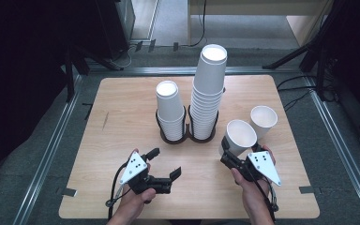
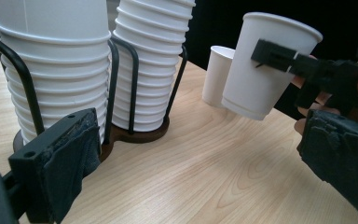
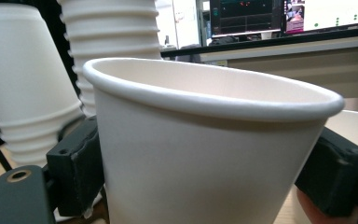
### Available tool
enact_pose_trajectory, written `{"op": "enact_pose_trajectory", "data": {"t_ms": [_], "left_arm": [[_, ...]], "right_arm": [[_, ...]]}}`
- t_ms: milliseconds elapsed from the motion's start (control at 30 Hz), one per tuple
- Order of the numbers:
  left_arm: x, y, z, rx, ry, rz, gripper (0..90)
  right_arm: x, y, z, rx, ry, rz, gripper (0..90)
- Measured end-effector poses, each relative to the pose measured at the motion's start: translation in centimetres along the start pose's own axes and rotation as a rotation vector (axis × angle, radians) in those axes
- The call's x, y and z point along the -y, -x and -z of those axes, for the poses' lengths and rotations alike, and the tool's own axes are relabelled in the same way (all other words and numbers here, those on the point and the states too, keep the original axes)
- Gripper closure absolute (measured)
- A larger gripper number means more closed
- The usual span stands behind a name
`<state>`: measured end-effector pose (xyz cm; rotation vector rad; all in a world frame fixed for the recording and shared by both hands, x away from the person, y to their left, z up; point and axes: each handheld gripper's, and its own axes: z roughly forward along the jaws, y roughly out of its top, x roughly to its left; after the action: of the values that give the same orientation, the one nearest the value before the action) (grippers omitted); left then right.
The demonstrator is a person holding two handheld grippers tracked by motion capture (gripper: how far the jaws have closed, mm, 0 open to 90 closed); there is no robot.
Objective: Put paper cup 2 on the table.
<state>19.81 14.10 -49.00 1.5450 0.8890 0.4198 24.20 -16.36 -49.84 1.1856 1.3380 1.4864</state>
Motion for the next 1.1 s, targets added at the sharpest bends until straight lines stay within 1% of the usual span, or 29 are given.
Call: {"op": "enact_pose_trajectory", "data": {"t_ms": [100,133,167,333,367,400,467,567,633,700,867,1100], "left_arm": [[0.0,0.1,0.0,-0.002,0.001,-0.003,0.0],[0.0,0.1,0.0,-0.003,0.002,-0.004,0.0],[0.0,0.1,0.0,-0.004,0.001,-0.004,0.0],[0.1,-0.1,-0.1,-0.003,-0.006,0.003,0.0],[0.2,0.1,-0.2,0.000,-0.010,0.002,0.0],[0.2,0.1,-0.2,0.000,-0.010,0.002,0.0],[0.3,0.2,-0.2,-0.001,-0.012,-0.003,0.0],[0.3,0.1,-0.2,-0.003,-0.012,-0.003,0.0],[0.3,0.0,-0.2,-0.007,-0.015,-0.005,0.0],[0.3,-0.1,-0.2,-0.012,-0.015,0.001,0.0],[0.4,-0.1,-0.2,-0.015,-0.017,0.002,0.0],[0.5,0.0,-0.3,-0.013,-0.022,0.002,0.0]], "right_arm": [[0.6,0.4,-0.2,0.013,-0.014,0.026,13.9],[0.6,0.4,-0.2,0.013,-0.014,0.026,13.9],[0.9,0.5,-0.4,0.016,-0.021,0.040,13.9],[1.4,0.9,-0.8,0.028,-0.032,0.063,13.9],[1.6,1.1,-1.0,0.038,-0.037,0.082,13.9],[1.6,1.1,-1.0,0.038,-0.037,0.082,13.9],[1.8,1.3,-1.1,0.048,-0.039,0.103,13.9],[1.9,1.6,-1.2,0.048,-0.036,0.130,13.9],[2.0,1.7,-1.3,0.037,-0.042,0.144,13.9],[2.1,1.7,-1.4,0.031,-0.046,0.154,13.9],[2.5,1.9,-1.6,0.024,-0.058,0.157,13.9],[2.9,2.2,-1.8,0.050,-0.078,0.156,13.6]]}}
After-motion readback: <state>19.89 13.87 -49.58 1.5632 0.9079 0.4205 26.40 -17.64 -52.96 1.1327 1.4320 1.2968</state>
